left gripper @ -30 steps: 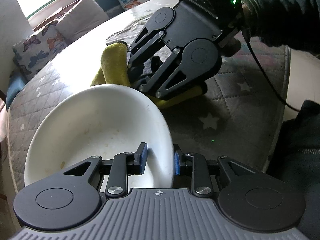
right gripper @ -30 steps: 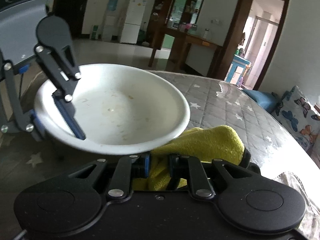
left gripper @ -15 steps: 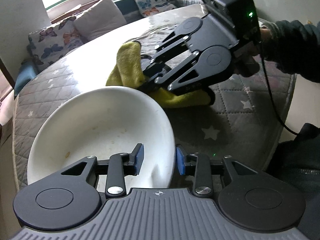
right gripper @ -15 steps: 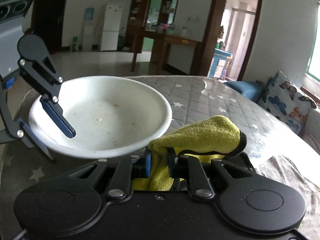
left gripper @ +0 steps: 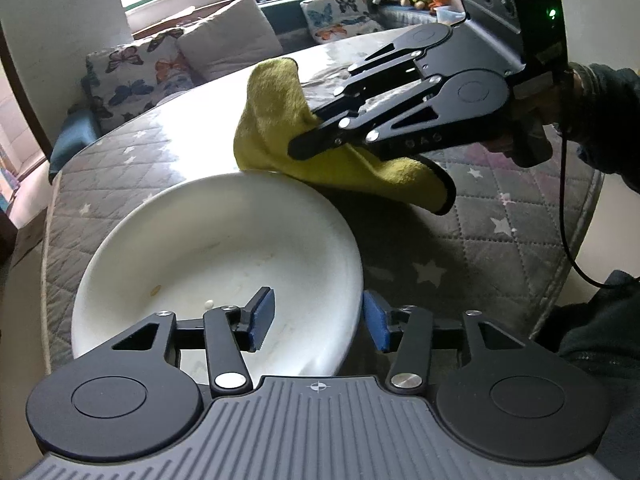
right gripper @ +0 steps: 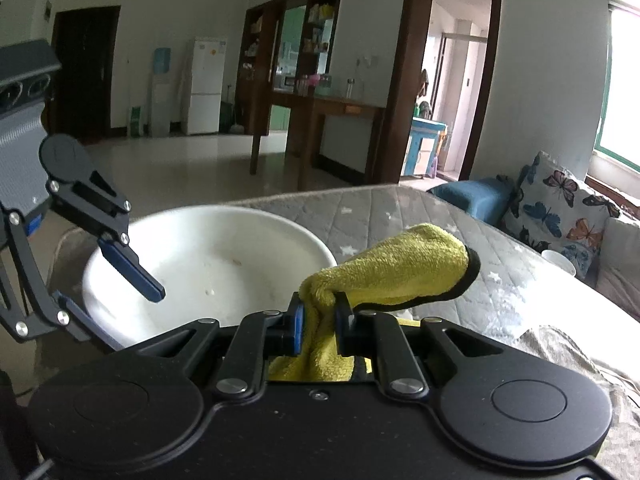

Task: Clean bowl
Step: 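Lift the yellow cloth out of the bowl with the right tool while the left tool releases the rim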

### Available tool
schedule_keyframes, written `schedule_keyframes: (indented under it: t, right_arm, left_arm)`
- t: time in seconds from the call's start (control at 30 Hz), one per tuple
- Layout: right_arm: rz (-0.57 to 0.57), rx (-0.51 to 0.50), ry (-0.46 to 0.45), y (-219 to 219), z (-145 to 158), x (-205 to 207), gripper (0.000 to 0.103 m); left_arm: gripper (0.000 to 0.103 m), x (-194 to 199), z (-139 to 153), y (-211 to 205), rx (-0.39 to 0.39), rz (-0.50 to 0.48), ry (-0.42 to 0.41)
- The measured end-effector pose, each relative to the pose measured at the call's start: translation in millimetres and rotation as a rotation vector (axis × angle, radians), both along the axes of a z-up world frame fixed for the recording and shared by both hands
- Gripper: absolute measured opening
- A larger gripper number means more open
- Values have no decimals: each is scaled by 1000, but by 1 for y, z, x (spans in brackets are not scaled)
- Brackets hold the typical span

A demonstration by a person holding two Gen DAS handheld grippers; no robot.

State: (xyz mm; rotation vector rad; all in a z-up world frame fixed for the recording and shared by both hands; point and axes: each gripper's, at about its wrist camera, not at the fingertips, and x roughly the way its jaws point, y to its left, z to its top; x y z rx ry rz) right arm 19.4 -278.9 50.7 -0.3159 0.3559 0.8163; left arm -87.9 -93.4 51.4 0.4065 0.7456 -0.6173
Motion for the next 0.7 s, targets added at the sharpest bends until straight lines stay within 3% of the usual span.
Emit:
schedule_keyframes:
  t: [0.3,0.5,0.7]
  right_arm:
    - [16,77,-27,12,22,-8,16]
    - [66,122,0,30,20,-16,16]
    - [110,98,51,50,9,-19,16]
  left_arm:
    - [56,-4,17,25,-18,173,-63]
    - [57,4,18,49,17,401,-100]
    - [56,14,15,71,-39,585,-60]
